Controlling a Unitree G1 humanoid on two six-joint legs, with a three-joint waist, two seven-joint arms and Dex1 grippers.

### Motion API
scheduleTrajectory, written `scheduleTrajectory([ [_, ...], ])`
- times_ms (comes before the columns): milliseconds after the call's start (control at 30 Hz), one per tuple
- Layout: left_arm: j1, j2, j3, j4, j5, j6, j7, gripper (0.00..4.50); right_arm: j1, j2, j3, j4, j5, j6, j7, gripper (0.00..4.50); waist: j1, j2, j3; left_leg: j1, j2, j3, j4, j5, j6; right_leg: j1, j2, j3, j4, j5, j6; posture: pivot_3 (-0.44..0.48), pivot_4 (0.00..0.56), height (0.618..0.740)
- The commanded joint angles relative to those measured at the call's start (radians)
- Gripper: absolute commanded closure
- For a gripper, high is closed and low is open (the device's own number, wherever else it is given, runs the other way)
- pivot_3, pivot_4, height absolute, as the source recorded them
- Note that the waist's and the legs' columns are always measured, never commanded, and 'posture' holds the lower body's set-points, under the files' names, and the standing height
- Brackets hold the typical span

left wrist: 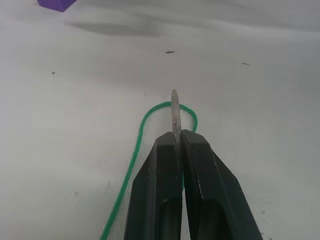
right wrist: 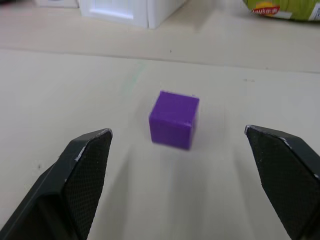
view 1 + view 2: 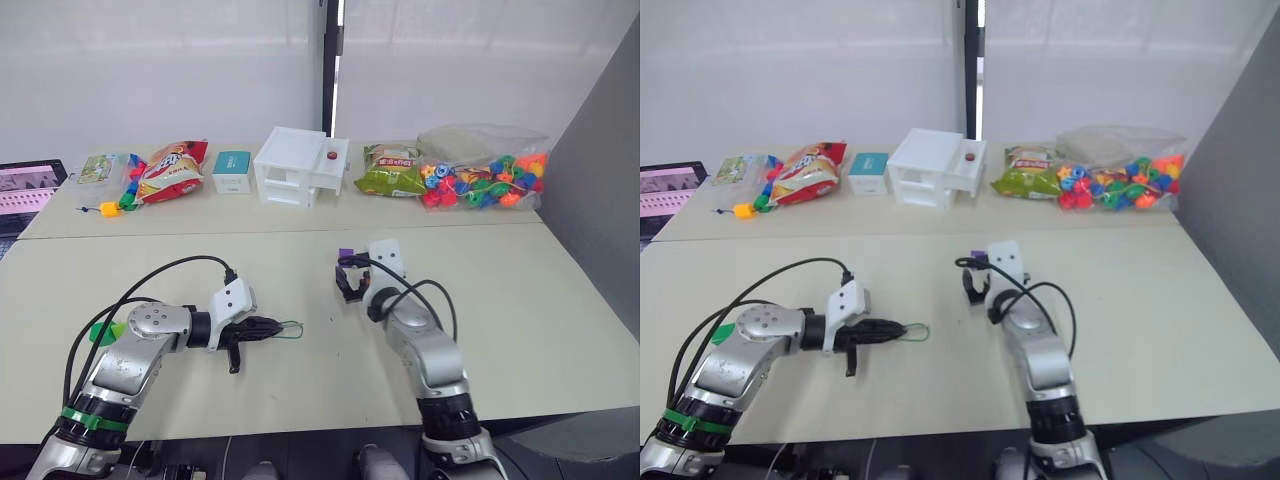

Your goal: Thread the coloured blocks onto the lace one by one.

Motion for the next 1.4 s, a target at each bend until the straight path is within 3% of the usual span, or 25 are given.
scheduleTrajectory([
  [33,0.019,0.025,0.052,-0.065,-0.028,0.018,0.023,4.5,-0.071,0.031,-0.006,0.137,-0.016,-0.143,-0.054,0.02,-0.003,0.0,0.0,0.0,0.0,0.0,0.0,0.0,0.0,0.0,0.0,0.0,0.0,0.0,0.0,0.0,0.15,0.74],
  [133,0.047,0.03,0.062,-0.098,-0.032,0.029,0.044,4.5,-0.165,0.046,-0.034,0.353,-0.036,-0.245,-0.148,0.02,-0.008,0.0,0.0,0.0,0.0,0.0,-0.001,0.0,0.0,0.0,0.0,0.0,0.0,0.0,0.0,0.0,0.15,0.74],
  [233,0.073,0.027,0.076,-0.131,-0.039,0.041,0.07,4.5,-0.213,0.058,-0.05,0.502,-0.005,-0.335,-0.148,0.02,-0.011,0.0,0.0,0.0,0.0,0.0,-0.001,0.001,-0.001,0.0,0.0,0.0,0.0,0.0,0.0,0.0,0.15,0.74],
  [333,0.09,0.027,0.083,-0.147,-0.039,0.045,0.09,4.5,-0.236,0.071,-0.051,0.566,0.015,-0.416,-0.125,0.8,-0.014,0.0,0.0,0.0,0.001,0.0,-0.003,0.001,-0.001,-0.001,0.0,0.0,0.001,0.0,0.0,0.0,0.15,0.74],
  [567,0.121,0.021,0.088,-0.175,-0.044,0.052,0.119,4.5,-0.229,0.072,-0.03,0.574,0.033,-0.492,-0.063,3.27,-0.024,0.001,0.0,0.0,0.001,0.0,-0.003,0.001,-0.001,-0.001,0.0,0.0,0.001,0.0,0.0,0.0,0.15,0.74],
  [600,0.125,0.022,0.089,-0.178,-0.045,0.052,0.122,4.5,-0.213,0.07,-0.026,0.545,0.041,-0.485,-0.048,3.34,-0.027,0.001,0.0,0.0,0.001,0.0,-0.003,0.001,-0.001,-0.001,0.0,0.0,0.001,0.0,0.0,0.0,0.15,0.74],
  [700,0.135,0.022,0.092,-0.184,-0.049,0.05,0.128,4.5,-0.119,0.051,0.016,0.384,0.046,-0.436,0.006,3.34,-0.03,0.001,0.0,0.0,0.001,-0.001,-0.003,0.001,-0.001,-0.001,0.0,0.0,0.002,0.0,0.0,0.0,0.15,0.74],
  [867,0.109,0.002,0.079,-0.159,-0.061,0.029,0.132,4.5,0.218,-0.034,0.156,-0.23,0.053,-0.123,0.089,3.34,-0.017,0.001,0.0,0.0,0.001,-0.001,-0.007,0.001,-0.001,-0.001,0.0,0.0,0.002,0.0,0.0,0.0,0.15,0.74],
  [967,0.083,-0.009,0.068,-0.139,-0.065,0.023,0.128,4.5,0.381,-0.089,0.244,-0.483,0.052,0.05,0.112,3.34,-0.005,0.001,0.0,-0.002,0.0,0.0,-0.007,0.001,-0.001,-0.002,-0.001,0.0,0.0,0.0,0.0,0.0,0.15,0.74],
  [1067,0.063,-0.007,0.061,-0.122,-0.067,0.023,0.114,4.5,0.477,-0.094,0.309,-0.562,0.049,0.17,0.098,3.34,-0.005,0.001,0.0,0.0,0.001,0.0,-0.007,0.001,-0.001,0.0,0.0,0.0,-0.005,0.0,0.0,0.0,0.15,0.74],
  [1200,0.043,0.001,0.048,-0.11,-0.062,0.03,0.096,4.5,0.514,-0.057,0.332,-0.525,0.034,0.243,0.054,3.34,-0.006,0.0,0.0,0.002,0.002,0.0,-0.008,0.001,-0.003,0.002,0.002,-0.001,-0.008,-0.001,-0.001,0.0,0.15,0.74],
  [1267,0.036,0.008,0.039,-0.11,-0.062,0.033,0.083,4.5,0.534,-0.039,0.32,-0.512,0.039,0.237,0.039,2.27,-0.005,0.0,-0.001,0.003,0.002,-0.001,-0.008,0.002,-0.003,0.003,0.002,-0.001,-0.008,-0.001,-0.001,0.0,0.15,0.74],
  [1400,0.015,0.017,0.042,-0.094,-0.065,0.037,0.07,4.5,0.532,-0.053,0.296,-0.577,0.054,0.192,0.063,0.87,-0.003,0.0,-0.001,0.002,0.001,-0.001,-0.008,0.002,-0.004,0.003,0.001,-0.001,-0.008,-0.001,-0.001,0.0,0.15,0.74],
])
